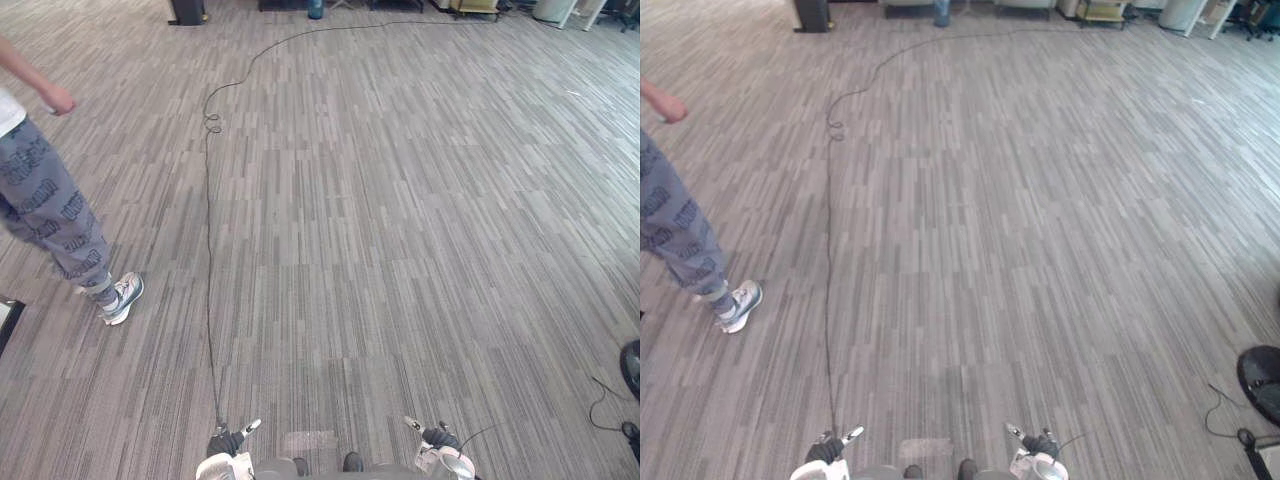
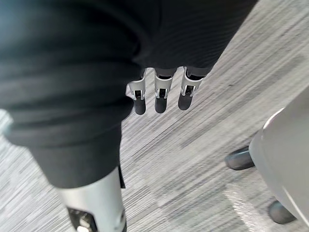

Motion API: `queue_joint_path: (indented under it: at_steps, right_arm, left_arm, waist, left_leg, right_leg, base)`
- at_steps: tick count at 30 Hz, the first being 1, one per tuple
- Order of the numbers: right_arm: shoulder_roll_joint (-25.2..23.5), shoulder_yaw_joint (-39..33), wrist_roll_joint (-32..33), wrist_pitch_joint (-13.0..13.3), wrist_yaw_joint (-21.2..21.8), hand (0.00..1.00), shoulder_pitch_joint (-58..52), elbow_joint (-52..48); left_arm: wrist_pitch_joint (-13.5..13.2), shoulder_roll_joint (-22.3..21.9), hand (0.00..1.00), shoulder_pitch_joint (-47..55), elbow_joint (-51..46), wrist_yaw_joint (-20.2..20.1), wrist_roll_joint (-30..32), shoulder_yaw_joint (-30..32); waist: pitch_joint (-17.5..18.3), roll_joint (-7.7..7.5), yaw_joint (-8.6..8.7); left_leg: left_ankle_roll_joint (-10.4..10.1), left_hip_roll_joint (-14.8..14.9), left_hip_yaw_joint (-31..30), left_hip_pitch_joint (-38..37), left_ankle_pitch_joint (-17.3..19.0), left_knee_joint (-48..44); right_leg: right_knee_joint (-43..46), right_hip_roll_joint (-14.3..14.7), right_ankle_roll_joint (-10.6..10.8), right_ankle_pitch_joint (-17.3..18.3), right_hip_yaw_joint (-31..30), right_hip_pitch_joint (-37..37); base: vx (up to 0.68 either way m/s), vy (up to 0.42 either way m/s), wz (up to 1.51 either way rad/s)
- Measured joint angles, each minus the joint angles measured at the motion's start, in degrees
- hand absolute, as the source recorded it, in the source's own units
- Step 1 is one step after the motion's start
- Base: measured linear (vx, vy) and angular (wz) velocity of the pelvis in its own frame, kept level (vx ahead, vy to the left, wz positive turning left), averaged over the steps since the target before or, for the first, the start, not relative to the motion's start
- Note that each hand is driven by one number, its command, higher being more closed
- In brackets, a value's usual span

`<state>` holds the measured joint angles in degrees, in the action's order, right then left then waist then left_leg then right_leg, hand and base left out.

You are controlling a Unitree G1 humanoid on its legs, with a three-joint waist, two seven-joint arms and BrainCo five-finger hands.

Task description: Pick up cushions and gather them together orderly.

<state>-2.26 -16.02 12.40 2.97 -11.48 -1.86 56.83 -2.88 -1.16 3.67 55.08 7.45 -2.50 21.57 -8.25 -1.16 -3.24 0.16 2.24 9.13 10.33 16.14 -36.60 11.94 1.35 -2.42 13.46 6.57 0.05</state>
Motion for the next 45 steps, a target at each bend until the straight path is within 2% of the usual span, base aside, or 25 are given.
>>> queue_joint_path:
  at_steps: [2,6,8,9,12,14,16,17,19,20,22,24,26,27,28,29,31,33,34,35,36,38,40,44,45]
  right_arm:
    - [0.15,1.38,0.06,-0.03,-0.52,0.0,0.78,0.08]
    - [0.27,3.38,0.06,-0.17,-0.91,0.0,0.85,0.06]
    - [0.16,3.34,0.02,-0.2,-0.93,0.0,0.85,0.13]
    - [0.0,3.29,0.0,-0.27,-0.93,0.0,0.75,0.37]
    - [-1.31,3.7,-0.43,-0.7,-0.45,0.0,0.94,0.41]
    - [-1.32,2.59,-1.23,-0.69,-0.48,0.0,0.88,0.19]
    - [-1.34,2.84,-1.32,-0.71,-0.22,0.0,0.62,0.2]
    - [-1.29,2.73,-1.38,-0.62,-0.08,0.0,-0.34,-0.59]
    - [-1.28,2.68,-1.65,0.16,0.14,0.0,-1.49,-3.6]
    - [-1.27,2.51,-1.88,0.6,0.22,0.0,-1.66,-4.91]
    - [-1.37,0.97,-2.55,1.08,0.31,0.0,-1.73,-6.98]
    - [-1.61,-0.62,-2.83,1.19,0.29,0.0,-1.96,-8.39]
    - [0.06,-2.55,-3.39,1.03,0.31,0.0,-1.83,-7.44]
    - [0.16,-2.9,-3.11,1.03,0.43,0.0,-1.67,-6.72]
    - [0.65,-3.54,-3.48,0.89,0.43,0.0,-1.33,-5.62]
    - [1.63,-3.71,-3.56,1.0,0.74,0.0,-0.68,-5.58]
    - [2.32,-4.12,-4.06,0.92,0.98,0.0,1.17,-4.65]
    - [2.78,-3.92,-4.14,0.38,1.03,0.0,2.02,-4.27]
    - [3.06,-3.79,-4.26,0.36,1.1,0.0,2.04,-4.17]
    - [3.0,-3.77,-4.25,0.36,1.03,0.0,2.04,-4.1]
    - [2.22,-2.23,-3.91,0.33,0.76,0.0,1.99,-3.36]
    - [0.94,-0.24,-3.45,-0.04,0.71,0.0,2.01,-2.48]
    - [-0.08,1.14,-3.28,-0.23,0.65,0.0,2.26,-1.97]
    - [-0.97,3.32,-3.26,-0.44,0.32,0.0,2.3,-1.92]
    - [-1.26,3.36,-3.33,-0.56,0.36,0.0,2.45,-1.76]
  left_arm:
    - [-0.15,-0.26,0.0,-0.24,-2.42,0.04,-1.78,1.06]
    - [-0.5,-0.45,0.0,-0.23,-3.3,-0.06,-3.01,1.02]
    - [-0.8,-1.04,0.0,-0.21,-3.86,-0.04,-3.18,1.07]
    - [-1.58,-1.49,0.0,-0.22,-4.31,-0.09,-3.38,1.44]
    - [-2.31,-1.2,0.0,-0.85,-4.51,-0.02,-3.55,2.91]
    - [-1.89,-0.49,0.0,-1.06,-3.8,0.11,-3.38,2.42]
    - [-1.37,0.79,0.0,-1.75,-2.18,0.15,-3.06,0.87]
    - [-0.78,1.55,0.0,-2.39,-0.72,0.1,-2.54,-1.04]
    - [-0.44,1.38,0.0,-3.15,-0.43,0.11,-2.03,-2.11]
    - [-0.38,1.02,0.0,-3.48,-0.33,0.07,-2.0,-2.48]
    - [-0.24,-0.17,0.0,-4.26,-0.05,0.04,-2.01,-2.5]
    - [-0.11,-1.2,0.0,-5.18,0.89,-0.01,-1.99,-3.62]
    - [-0.15,-2.53,0.0,-6.33,2.47,-0.15,-1.96,-5.74]
    - [-0.14,-2.57,0.0,-6.31,2.73,-0.17,-1.94,-6.17]
    - [-0.15,-2.3,0.0,-5.42,3.03,-0.3,-1.48,-7.47]
    - [-0.06,-2.43,0.0,-4.94,3.46,-0.24,-1.29,-7.12]
    - [-0.07,-2.16,0.0,-5.68,3.92,-0.33,-0.28,-6.78]
    - [0.04,-2.81,0.0,-6.19,4.0,-0.21,0.04,-3.54]
    - [-0.01,-2.78,0.0,-5.31,3.54,-0.32,0.03,-2.2]
    - [-0.05,-2.83,0.0,-5.12,3.1,-0.31,0.03,-2.03]
    - [-0.01,-2.42,0.0,-4.93,1.6,-0.25,-0.07,-0.68]
    - [-0.41,-1.6,0.0,-4.68,-0.94,-0.36,-0.16,-0.76]
    - [-0.83,-1.53,0.0,-3.93,-3.17,-0.38,-1.13,-0.73]
    - [-1.98,-2.04,0.0,-2.93,-4.56,-0.53,-2.38,-0.75]
    - [-2.08,-2.42,0.0,-2.74,-5.16,-0.57,-2.66,-0.61]
  waist:
    - [-0.93,0.23,-0.76]
    - [-1.2,-0.2,-1.33]
    - [-1.25,-0.18,-2.24]
    - [-1.19,-0.31,-3.16]
    - [-0.87,-2.52,-3.58]
    - [-0.82,-3.53,-3.58]
    - [-1.43,-3.99,-3.39]
    - [-1.68,-3.94,-3.21]
    - [-2.25,-2.98,-2.67]
    - [-2.48,-2.72,-2.1]
    - [-2.72,-2.28,-0.56]
    - [-2.78,-2.2,0.68]
    - [-3.36,-1.21,1.79]
    - [-3.53,-0.93,1.92]
    - [-3.6,-0.8,2.57]
    - [-3.4,1.71,2.94]
    - [-3.76,2.85,2.59]
    - [-5.14,4.97,2.8]
    - [-5.77,5.87,2.31]
    - [-5.93,5.93,2.18]
    - [-6.56,4.91,0.73]
    - [-6.95,2.67,-0.56]
    - [-6.74,2.05,-1.71]
    - [-6.75,1.96,-3.54]
    - [-6.69,1.95,-3.88]
  left_leg:
    - [-0.24,4.94,1.66,8.07,0.57,-13.7]
    - [-2.01,6.81,5.4,12.13,0.81,-2.41]
    - [-1.56,5.49,5.11,14.43,-3.15,5.36]
    - [-0.9,5.03,5.32,15.54,-8.96,7.07]
    - [3.0,3.57,9.16,15.61,-0.76,0.58]
    - [4.61,2.01,9.75,12.95,2.12,0.12]
    - [5.16,0.44,10.13,6.96,3.59,3.0]
    - [5.17,-0.75,9.55,1.53,4.33,6.23]
    - [4.39,-1.51,8.43,-5.59,5.74,11.39]
    - [4.26,-1.87,7.59,-9.97,6.17,14.93]
    - [3.71,-1.77,5.48,-15.84,6.71,19.33]
    - [2.98,-1.77,3.54,-20.21,7.34,22.52]
    - [2.37,-0.87,1.11,-27.1,7.77,27.7]
    - [2.37,-0.63,0.71,-28.41,7.77,28.28]
    - [2.17,-0.25,-1.25,-31.45,7.85,28.6]
    - [0.79,2.15,-2.55,-33.1,7.85,27.49]
    - [-4.65,3.64,-3.41,-30.14,2.15,20.38]
    - [-1.95,4.71,-5.91,-24.34,-10.08,3.31]
    - [-3.83,5.79,-7.79,-18.42,-18.3,-10.24]
    - [-3.42,6.6,-7.67,-15.81,-16.75,-15.92]
    - [-2.22,8.26,-5.77,-7.9,-9.47,-28.02]
    - [-1.3,8.32,-3.68,0.5,-4.11,-29.14]
    - [-1.68,8.61,-0.53,8.93,-0.22,-20.52]
    - [-2.17,5.32,1.3,15.74,-2.52,1.71]
    - [-2.8,4.69,1.08,16.14,-6.86,7.31]
  right_leg:
    - [1.29,0.56,-0.81,2.66,0.23,2.02]
    - [-0.61,-2.89,2.18,5.38,-1.74,5.61]
    - [-1.55,-5.77,4.12,6.86,-3.77,6.73]
    - [-2.31,-7.56,5.21,7.96,-4.92,7.65]
    - [-1.54,-11.05,7.24,5.18,-7.52,8.13]
    - [6.61,-12.59,9.53,3.26,-8.03,6.29]
    - [23.73,-12.57,13.61,-1.17,-10.49,1.15]
    - [39.77,-11.44,15.74,-4.03,-11.07,-3.69]
    - [54.69,-9.87,13.93,-4.42,-8.13,-10.82]
    - [58.93,-9.12,10.62,-3.07,-4.68,-15.39]
    - [57.64,-8.27,7.6,-0.7,1.37,-21.53]
    - [51.22,-8.29,7.0,0.38,5.67,-26.66]
    - [29.94,-7.62,4.36,-1.87,10.79,-30.19]
    - [26.41,-7.2,3.45,-2.82,11.16,-30.22]
    - [16.23,-5.58,0.8,-7.5,11.42,-29.96]
    - [18.54,-3.78,-4.34,-13.03,11.2,-29.74]
    - [22.92,-3.83,-3.64,-7.58,12.27,-29.77]
    - [20.15,-1.67,-3.34,-3.55,12.37,-23.09]
    - [16.53,0.51,-3.39,-2.22,11.34,-17.51]
    - [15.2,1.45,-3.75,-1.48,10.8,-15.21]
    - [11.51,2.85,-4.1,0.29,8.37,-7.39]
    - [7.01,2.79,-3.76,1.7,5.43,-0.27]
    - [2.19,2.41,-2.05,2.71,2.22,5.45]
    - [-2.13,-1.55,1.4,6.12,-4.44,13.44]
    - [-2.32,-2.54,1.61,7.09,-6.42,14.97]
  base:
    - [0.18,0.035,0.06]
    - [0.34,0.164,-0.15]
    - [0.47,0.312,-0.51]
    - [0.55,0.377,-0.55]
    - [0.67,0.396,-0.34]
    - [0.6,0.346,-0.11]
    - [0.49,0.214,-0.03]
    - [0.4,0.121,0.05]
    - [0.49,0.109,0.01]
    - [0.52,0.088,0.07]
    - [0.46,0.039,0.45]
    - [0.55,-0.015,0.69]
    - [0.62,-0.089,0.86]
    - [0.75,-0.138,0.85]
    - [0.83,-0.172,0.58]
    - [0.84,-0.174,0.43]
    - [0.98,-0.245,0.15]
    - [0.79,-0.209,-0.08]
    - [0.46,-0.077,-0.27]
    - [0.91,-0.115,-0.54]
    - [0.59,-0.054,-0.43]
    - [0.81,-0.062,-0.6]
    - [0.59,0.022,-0.73]
    - [0.74,0.224,-0.88]
    - [0.6,0.298,-0.95]
